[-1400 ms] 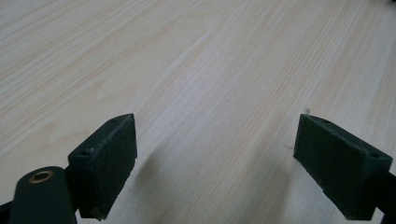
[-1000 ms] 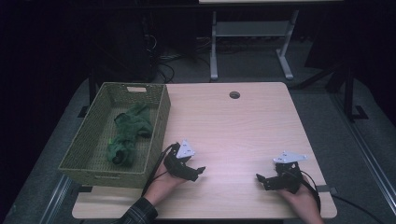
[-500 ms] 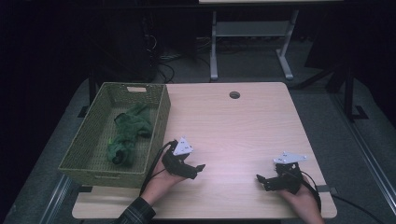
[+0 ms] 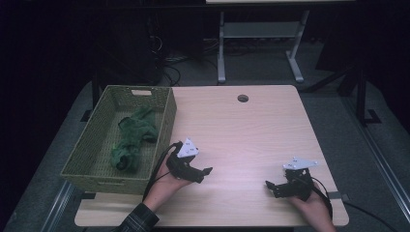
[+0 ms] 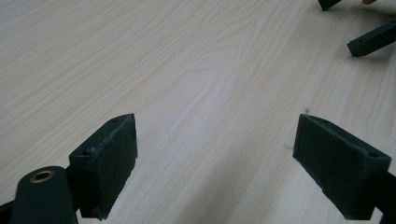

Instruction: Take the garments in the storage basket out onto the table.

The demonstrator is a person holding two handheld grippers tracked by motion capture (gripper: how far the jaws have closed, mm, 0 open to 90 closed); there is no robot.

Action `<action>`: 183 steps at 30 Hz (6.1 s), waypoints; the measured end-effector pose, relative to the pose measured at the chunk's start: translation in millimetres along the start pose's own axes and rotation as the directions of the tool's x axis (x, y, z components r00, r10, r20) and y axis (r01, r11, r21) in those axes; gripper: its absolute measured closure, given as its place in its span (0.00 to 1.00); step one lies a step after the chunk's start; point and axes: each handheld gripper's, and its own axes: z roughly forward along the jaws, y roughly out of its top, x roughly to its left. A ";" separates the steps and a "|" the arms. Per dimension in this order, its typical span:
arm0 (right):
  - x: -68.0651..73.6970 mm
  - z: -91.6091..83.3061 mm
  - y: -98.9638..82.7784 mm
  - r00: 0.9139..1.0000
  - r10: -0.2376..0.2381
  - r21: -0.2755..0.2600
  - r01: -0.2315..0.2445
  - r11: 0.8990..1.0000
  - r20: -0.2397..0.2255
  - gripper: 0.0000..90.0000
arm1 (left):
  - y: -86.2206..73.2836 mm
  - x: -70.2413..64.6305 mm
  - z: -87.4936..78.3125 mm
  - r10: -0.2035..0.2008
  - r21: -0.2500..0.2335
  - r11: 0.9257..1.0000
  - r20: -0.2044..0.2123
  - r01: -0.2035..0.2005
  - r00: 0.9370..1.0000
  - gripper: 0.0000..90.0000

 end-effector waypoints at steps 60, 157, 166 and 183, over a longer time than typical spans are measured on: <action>0.2 -0.5 -0.6 1.000 0.004 -0.003 -0.004 1.000 0.002 0.01 | 51.5 69.1 -61.2 0.035 -0.055 0.998 -0.029 -0.037 0.999 0.16; -0.2 -2.2 -2.1 1.000 0.009 -0.001 -0.009 1.000 0.006 0.01 | -65.8 194.9 -97.5 -0.191 0.307 0.906 -0.314 0.290 0.930 0.49; -0.2 -2.2 -2.1 1.000 0.010 -0.001 -0.010 1.000 0.005 0.01 | -66.7 194.6 -98.7 -0.219 0.315 0.895 -0.304 0.314 0.927 0.79; -0.2 -2.2 -2.1 1.000 0.010 0.000 -0.010 1.000 0.006 0.01 | -49.0 188.8 -119.3 -0.310 0.230 0.902 -0.246 0.366 0.919 0.93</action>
